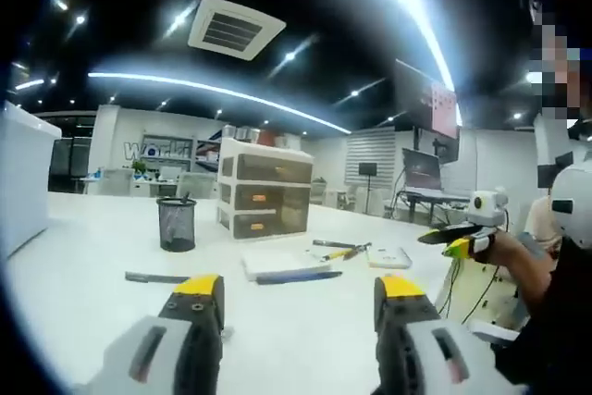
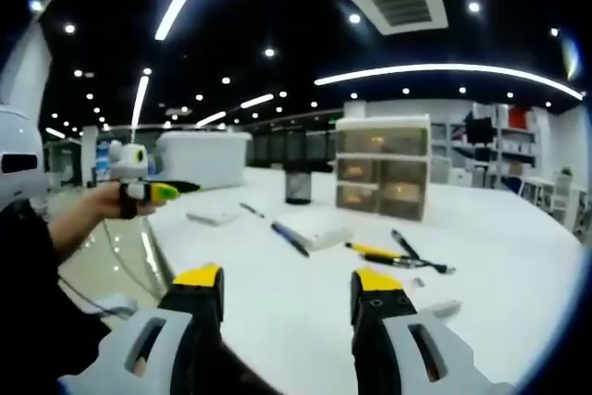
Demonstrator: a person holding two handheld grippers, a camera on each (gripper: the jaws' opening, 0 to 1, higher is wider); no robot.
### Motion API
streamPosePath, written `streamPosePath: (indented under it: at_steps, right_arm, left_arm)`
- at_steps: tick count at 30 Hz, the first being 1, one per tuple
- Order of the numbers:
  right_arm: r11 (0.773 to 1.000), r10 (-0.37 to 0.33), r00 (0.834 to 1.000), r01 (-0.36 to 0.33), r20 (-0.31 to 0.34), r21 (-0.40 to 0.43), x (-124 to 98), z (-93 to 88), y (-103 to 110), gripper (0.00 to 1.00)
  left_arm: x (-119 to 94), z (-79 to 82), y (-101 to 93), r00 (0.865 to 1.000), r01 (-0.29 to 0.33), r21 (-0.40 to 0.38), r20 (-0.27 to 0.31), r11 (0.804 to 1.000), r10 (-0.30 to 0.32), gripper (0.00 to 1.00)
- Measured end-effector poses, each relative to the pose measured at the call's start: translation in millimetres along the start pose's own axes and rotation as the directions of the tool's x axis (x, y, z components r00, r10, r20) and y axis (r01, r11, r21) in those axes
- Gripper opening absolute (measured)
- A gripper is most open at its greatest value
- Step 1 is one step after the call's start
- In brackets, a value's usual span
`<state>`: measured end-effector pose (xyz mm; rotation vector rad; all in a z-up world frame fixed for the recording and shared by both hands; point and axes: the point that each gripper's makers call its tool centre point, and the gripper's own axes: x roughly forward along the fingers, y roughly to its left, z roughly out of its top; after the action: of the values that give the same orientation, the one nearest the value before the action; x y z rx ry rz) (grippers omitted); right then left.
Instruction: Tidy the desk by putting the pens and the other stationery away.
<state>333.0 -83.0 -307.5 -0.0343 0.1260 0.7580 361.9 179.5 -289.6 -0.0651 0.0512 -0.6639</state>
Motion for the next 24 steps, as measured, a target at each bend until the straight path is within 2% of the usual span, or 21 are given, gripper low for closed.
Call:
streamPosePath:
  at_steps: [4, 11, 14, 17, 20, 24]
  right_arm:
    - [1.0, 0.004, 1.0, -0.004, -0.003, 0.0, 1, -1.3, 2, 0.52]
    - [1.0, -0.006, 1.0, 0.006, -0.006, 0.009, -1, -4.7, -1, 0.52]
    - [1.0, -0.012, 1.0, 0.012, -0.007, 0.011, -2, -6.1, -2, 0.52]
    - [1.0, -0.019, 1.0, 0.019, -0.002, 0.017, -3, -6.0, -3, 0.52]
    - [1.0, -0.018, 1.0, 0.018, -0.003, 0.017, -2, -6.4, -2, 0.52]
    - [1.0, -0.016, 1.0, 0.016, -0.001, 0.018, -2, -5.7, -1, 0.52]
  left_arm:
    - [-10, -5.9, -4.6, 1.0, -0.006, 0.025, -0.017, 1.0, 0.007, 0.65]
    - [-26, -16.4, -11.2, 0.999, 0.005, 0.024, -0.038, 1.0, -0.004, 0.65]
    - [-30, -15.7, -12.7, 1.0, 0.012, -0.001, -0.017, 1.0, -0.012, 0.65]
    - [-32, -13.8, -11.3, 1.0, -0.004, 0.004, -0.001, 1.0, 0.004, 0.66]
    - [-32, -15.0, -7.2, 0.999, -0.023, 0.052, -0.027, 0.998, 0.024, 0.66]
    - [-35, -12.1, -5.9, 0.999, -0.029, 0.067, -0.031, 0.997, 0.031, 0.66]
